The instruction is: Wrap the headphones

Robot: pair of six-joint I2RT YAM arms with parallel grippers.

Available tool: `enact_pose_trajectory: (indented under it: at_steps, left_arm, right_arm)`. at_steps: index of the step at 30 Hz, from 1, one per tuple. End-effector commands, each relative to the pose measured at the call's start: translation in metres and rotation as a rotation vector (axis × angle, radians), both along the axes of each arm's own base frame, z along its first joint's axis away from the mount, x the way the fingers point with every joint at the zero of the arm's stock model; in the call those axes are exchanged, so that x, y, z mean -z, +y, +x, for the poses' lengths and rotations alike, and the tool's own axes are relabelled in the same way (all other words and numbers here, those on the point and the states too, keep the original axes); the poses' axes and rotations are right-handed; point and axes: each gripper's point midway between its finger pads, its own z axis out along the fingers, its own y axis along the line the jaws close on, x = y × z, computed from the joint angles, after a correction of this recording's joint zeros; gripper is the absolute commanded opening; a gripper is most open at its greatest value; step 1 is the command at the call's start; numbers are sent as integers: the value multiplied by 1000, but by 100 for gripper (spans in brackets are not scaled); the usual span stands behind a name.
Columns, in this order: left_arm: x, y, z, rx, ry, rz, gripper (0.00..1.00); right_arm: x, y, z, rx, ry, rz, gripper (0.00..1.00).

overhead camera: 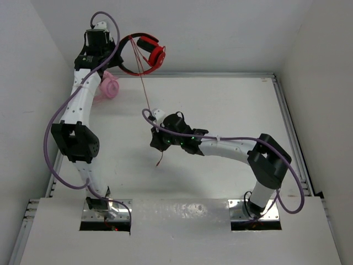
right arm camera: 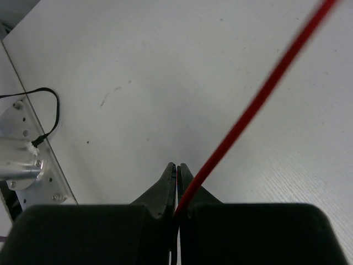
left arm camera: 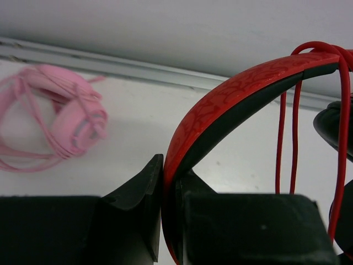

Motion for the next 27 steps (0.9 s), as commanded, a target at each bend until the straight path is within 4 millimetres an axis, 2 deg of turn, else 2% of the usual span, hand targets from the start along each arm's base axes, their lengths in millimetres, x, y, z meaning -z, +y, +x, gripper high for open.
enact_pose_trajectory:
  at_steps: [1, 4, 7, 8, 9, 10, 11, 12, 13, 14, 15, 16, 17, 18, 19, 20, 21, 22, 23, 24, 27]
  left_arm:
    - [-53, 36, 28, -145, -233, 163, 0]
    - [-45, 47, 36, -167, -225, 244, 0]
    - [-30, 53, 42, -163, -194, 321, 0]
    - [-21, 51, 43, -151, -176, 350, 0]
    - [-4, 49, 42, -119, -144, 420, 0]
    - [-1, 40, 37, -107, -143, 467, 0]
    - [-3, 37, 38, -77, -165, 560, 0]
    - [27, 29, 32, -21, -112, 625, 0]
    - [27, 5, 25, 48, -129, 672, 0]
    - [30, -4, 21, 111, -135, 761, 0]
    - [50, -28, 13, 210, -118, 786, 0]
    - [54, -36, 5, 274, -106, 803, 0]
    - [53, -45, 3, 325, -109, 790, 0]
    - [56, -63, 0, 407, -120, 757, 0]
    - [62, -69, -7, 454, -91, 747, 0]
    - [55, -77, -9, 484, -103, 737, 0]
    - [56, -92, -14, 546, -110, 718, 0]
    - [59, -98, -23, 596, -83, 719, 0]
    - [54, -108, -27, 635, -94, 706, 0]
    - [58, -123, -40, 712, -78, 691, 0]
    - [53, -150, -59, 819, -87, 664, 0]
  right_arm:
    - [-34, -4, -1, -27, -53, 21, 0]
    - [-49, -7, 0, -30, -78, 23, 0]
    - [-66, -6, -6, -65, -106, 24, 0]
    - [-84, -3, -6, -75, -130, 48, 0]
    - [-90, -5, -7, -88, -139, 38, 0]
    - [-116, -1, -2, -90, -180, 66, 0]
    - [-124, -5, -3, -108, -204, 33, 0]
    - [-135, -8, 1, -101, -233, 12, 0]
    - [-177, -8, 12, -77, -309, 34, 0]
    - [-171, -25, 25, -40, -349, -102, 0]
    - [-180, -37, 41, 8, -384, -159, 0]
    - [-203, -54, 60, 62, -464, -242, 0]
    - [-213, -65, 72, 97, -496, -271, 0]
    - [-218, -86, 92, 154, -515, -305, 0]
    - [-228, -98, 105, 189, -549, -320, 0]
    - [-233, -113, 118, 238, -557, -325, 0]
    - [-237, -138, 139, 314, -556, -328, 0]
    - [-242, -148, 149, 350, -560, -318, 0]
    - [-252, -157, 161, 395, -587, -293, 0]
    - [-260, -173, 177, 455, -611, -277, 0]
    - [-269, -203, 206, 552, -624, -261, 0]
